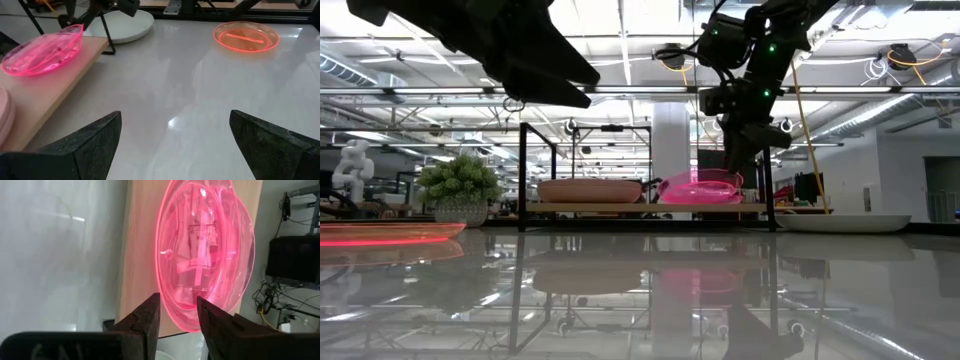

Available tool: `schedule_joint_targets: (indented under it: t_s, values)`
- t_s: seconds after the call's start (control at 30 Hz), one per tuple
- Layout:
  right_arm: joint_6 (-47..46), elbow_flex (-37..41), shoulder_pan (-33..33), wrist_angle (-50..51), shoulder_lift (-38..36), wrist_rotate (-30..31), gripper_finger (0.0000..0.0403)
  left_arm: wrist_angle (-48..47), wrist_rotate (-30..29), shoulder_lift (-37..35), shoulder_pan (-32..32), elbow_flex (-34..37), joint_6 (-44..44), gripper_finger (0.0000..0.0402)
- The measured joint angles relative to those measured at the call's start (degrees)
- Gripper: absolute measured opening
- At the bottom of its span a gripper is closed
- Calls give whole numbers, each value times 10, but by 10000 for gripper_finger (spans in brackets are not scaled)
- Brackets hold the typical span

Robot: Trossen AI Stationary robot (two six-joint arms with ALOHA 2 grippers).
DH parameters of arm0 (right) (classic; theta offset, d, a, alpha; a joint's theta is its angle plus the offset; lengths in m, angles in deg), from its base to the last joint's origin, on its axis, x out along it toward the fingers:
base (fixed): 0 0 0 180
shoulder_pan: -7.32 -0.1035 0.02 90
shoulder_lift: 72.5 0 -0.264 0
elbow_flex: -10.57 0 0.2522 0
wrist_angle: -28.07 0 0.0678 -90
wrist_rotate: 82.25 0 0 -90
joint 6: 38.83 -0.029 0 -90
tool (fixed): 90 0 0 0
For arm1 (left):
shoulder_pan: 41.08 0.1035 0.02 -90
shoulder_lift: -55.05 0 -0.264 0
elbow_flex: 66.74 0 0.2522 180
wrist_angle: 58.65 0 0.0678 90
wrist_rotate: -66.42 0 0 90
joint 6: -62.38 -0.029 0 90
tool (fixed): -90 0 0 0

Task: Place and stack plates onto a shelf
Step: Stack the pink plate on the pink plate on the shelf, then stack the light brown plate on the light orange plate on the shelf

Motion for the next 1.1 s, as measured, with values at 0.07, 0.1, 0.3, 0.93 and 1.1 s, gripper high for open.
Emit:
schedule_joint_targets:
  t_s: [0.07, 0.1, 0.3, 0.93, 1.1]
  values:
    - [-1, 0, 5, 0, 0, -5, 114, 0, 5, 0, 0, 0, 3, 374]
    - [-2, 0, 9, -1, 0, -10, 114, 0, 6, 0, 0, 0, 4, 374]
    - [-5, 0, 22, -41, 0, 16, 114, 0, 6, 0, 0, 0, 5, 374]
    - [-154, 0, -74, -10, -103, -74, 114, -9, 22, 0, -2, 0, 10, 374]
    - [-252, 0, -138, -7, -150, -127, 114, -42, 69, 0, -5, 0, 27, 374]
